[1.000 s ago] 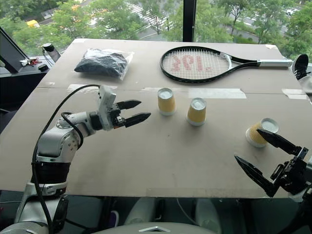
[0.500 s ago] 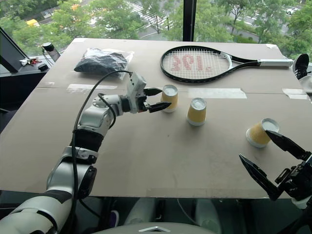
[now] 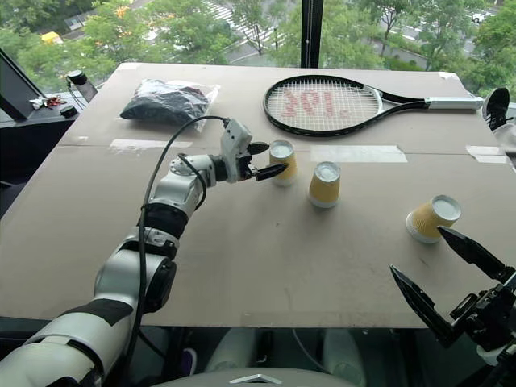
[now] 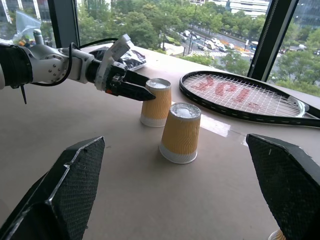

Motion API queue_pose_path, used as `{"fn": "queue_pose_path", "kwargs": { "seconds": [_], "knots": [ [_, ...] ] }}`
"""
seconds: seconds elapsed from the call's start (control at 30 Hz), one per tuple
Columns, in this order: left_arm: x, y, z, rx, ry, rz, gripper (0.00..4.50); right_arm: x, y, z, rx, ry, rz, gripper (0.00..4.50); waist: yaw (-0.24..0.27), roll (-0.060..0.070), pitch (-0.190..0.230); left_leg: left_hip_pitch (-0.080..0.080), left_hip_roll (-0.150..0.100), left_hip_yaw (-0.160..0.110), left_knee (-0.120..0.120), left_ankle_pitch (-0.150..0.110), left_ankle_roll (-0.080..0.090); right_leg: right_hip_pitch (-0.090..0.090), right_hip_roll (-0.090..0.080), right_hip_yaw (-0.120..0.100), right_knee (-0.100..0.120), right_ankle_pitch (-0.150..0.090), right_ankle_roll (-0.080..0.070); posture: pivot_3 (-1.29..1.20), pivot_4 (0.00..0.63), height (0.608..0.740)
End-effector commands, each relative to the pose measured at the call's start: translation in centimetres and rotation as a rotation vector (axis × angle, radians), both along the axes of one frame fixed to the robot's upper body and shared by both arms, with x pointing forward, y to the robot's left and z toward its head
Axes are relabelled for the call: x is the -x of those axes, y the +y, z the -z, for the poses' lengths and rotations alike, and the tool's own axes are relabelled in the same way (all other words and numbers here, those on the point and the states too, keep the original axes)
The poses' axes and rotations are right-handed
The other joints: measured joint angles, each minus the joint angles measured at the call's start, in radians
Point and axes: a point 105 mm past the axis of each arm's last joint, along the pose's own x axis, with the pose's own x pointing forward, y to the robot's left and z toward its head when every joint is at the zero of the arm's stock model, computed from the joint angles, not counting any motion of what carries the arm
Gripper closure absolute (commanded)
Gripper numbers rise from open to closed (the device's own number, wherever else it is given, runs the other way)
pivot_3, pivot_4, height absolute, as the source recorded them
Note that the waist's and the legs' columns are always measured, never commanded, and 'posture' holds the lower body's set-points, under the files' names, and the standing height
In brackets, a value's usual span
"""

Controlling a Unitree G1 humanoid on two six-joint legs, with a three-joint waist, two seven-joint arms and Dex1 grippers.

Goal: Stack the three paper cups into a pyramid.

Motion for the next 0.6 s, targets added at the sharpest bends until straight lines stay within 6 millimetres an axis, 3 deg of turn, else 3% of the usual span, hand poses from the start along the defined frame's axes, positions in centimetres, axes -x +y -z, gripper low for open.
{"fn": "queue_pose_path", "kwargs": {
  "seconds": [0.03, 0.13, 0.23, 0.3, 0.33, 0.4, 0.6],
  "knots": [
    [-0.3, -0.5, -1.5, 0.04, -0.05, -0.006, 0.03, 0.5, 0.5, -0.5, 0.015, -0.026, -0.009, 0.0, 0.0, 0.0, 0.0, 0.0, 0.0, 0.0, 0.0, 0.0, 0.0, 0.0, 0.0, 0.0, 0.0, 0.0, 0.0, 0.0, 0.15, 0.74],
    [-0.3, -0.6, -1.3, 0.048, -0.043, -0.01, 0.03, 0.7, 0.4, -0.6, 0.015, -0.027, -0.004, 0.0, 0.0, 0.0, 0.0, 0.0, 0.0, 0.0, 0.0, 0.0, 0.0, 0.0, 0.0, 0.0, 0.0, 0.0, 0.0, 0.0, 0.15, 0.74],
    [-0.3, -0.6, -1.3, 0.05, -0.04, -0.01, 0.82, 0.8, 0.4, -0.6, 0.015, -0.026, -0.006, 0.0, -0.001, 0.0, 0.0, 0.0, 0.0, 0.0, 0.0, 0.0, 0.0, 0.0, 0.0, 0.0, 0.0, 0.0, 0.0, 0.0, 0.15, 0.74],
    [-0.3, -0.5, -1.3, 0.052, -0.039, -0.002, 1.78, 0.8, 0.3, -0.6, 0.019, -0.025, -0.009, 0.0, -0.001, 0.0, 0.0, 0.0, 0.0, 0.0, 0.0, 0.0, 0.0, 0.0, 0.0, 0.0, 0.0, 0.0, 0.0, 0.0, 0.15, 0.74],
    [-0.2, -0.4, -1.3, 0.048, -0.037, 0.0, 2.0, 0.8, 0.3, -0.7, 0.023, -0.026, -0.011, 0.0, -0.001, 0.0, 0.0, 0.0, 0.0, 0.0, 0.0, 0.0, 0.0, 0.0, 0.0, 0.0, 0.0, 0.0, 0.0, 0.0, 0.15, 0.74],
    [-0.1, -0.2, -1.3, 0.04, -0.035, 0.014, 2.05, 0.5, 0.2, -0.8, 0.035, -0.028, -0.029, 0.0, -0.002, 0.0, 0.0, 0.0, 0.0, 0.0, 0.0, 0.0, 0.0, 0.0, 0.0, 0.0, 0.0, 0.0, 0.0, 0.0, 0.15, 0.74],
    [1.4, 0.7, -2.2, 0.043, -0.029, 0.13, 2.05, -3.3, -0.9, -3.3, 0.111, -0.06, -0.151, 0.0, -0.015, -0.002, 0.002, 0.001, 0.0, 0.002, 0.001, 0.0, 0.0, 0.0, 0.0, 0.002, 0.001, 0.001, 0.001, 0.0, 0.15, 0.74]
  ]
}}
